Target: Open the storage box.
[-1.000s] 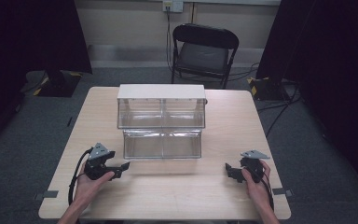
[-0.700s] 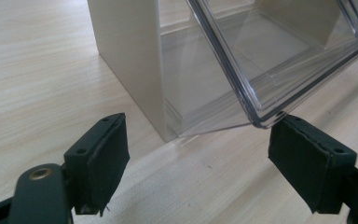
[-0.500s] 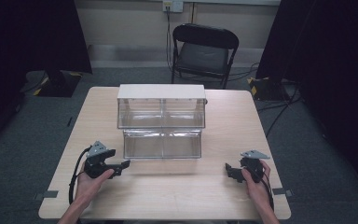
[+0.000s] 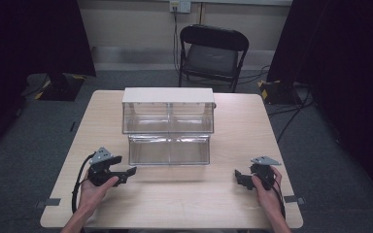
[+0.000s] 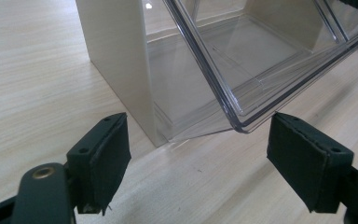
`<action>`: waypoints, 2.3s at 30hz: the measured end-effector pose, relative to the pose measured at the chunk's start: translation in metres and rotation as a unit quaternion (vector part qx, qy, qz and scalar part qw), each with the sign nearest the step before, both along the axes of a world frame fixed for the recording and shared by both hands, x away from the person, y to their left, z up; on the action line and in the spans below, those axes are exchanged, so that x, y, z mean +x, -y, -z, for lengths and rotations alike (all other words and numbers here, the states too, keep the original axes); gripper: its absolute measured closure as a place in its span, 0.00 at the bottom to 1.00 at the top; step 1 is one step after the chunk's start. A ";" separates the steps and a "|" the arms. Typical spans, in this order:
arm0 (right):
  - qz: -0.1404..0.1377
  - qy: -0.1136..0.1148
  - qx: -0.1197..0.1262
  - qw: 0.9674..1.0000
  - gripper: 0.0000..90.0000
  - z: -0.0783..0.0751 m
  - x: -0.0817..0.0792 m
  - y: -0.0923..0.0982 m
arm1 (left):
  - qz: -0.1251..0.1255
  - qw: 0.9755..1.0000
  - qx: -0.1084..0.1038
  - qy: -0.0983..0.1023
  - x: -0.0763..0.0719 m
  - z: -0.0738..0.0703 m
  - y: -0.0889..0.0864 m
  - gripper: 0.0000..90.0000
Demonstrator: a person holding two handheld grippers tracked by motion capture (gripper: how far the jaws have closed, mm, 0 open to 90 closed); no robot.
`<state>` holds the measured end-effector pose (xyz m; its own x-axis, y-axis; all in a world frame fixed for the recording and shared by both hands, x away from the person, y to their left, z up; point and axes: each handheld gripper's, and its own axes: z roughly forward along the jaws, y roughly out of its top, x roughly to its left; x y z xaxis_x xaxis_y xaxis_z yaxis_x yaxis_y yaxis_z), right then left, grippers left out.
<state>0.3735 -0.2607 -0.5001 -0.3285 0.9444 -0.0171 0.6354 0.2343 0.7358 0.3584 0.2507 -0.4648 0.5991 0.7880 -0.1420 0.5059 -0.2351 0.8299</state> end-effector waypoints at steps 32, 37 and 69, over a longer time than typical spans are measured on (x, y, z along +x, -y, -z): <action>0.001 -0.001 0.001 1.000 0.14 0.000 0.000 0.000 | 0.007 1.000 -0.004 0.002 0.001 0.000 0.004 0.25; 0.000 0.000 0.000 1.000 0.14 0.000 0.000 0.000 | 0.007 1.000 -0.008 0.000 0.001 0.000 0.005 0.24; 0.000 0.000 0.000 1.000 0.14 0.000 0.000 0.000 | 0.015 1.000 -0.019 0.012 -0.002 -0.004 0.004 0.24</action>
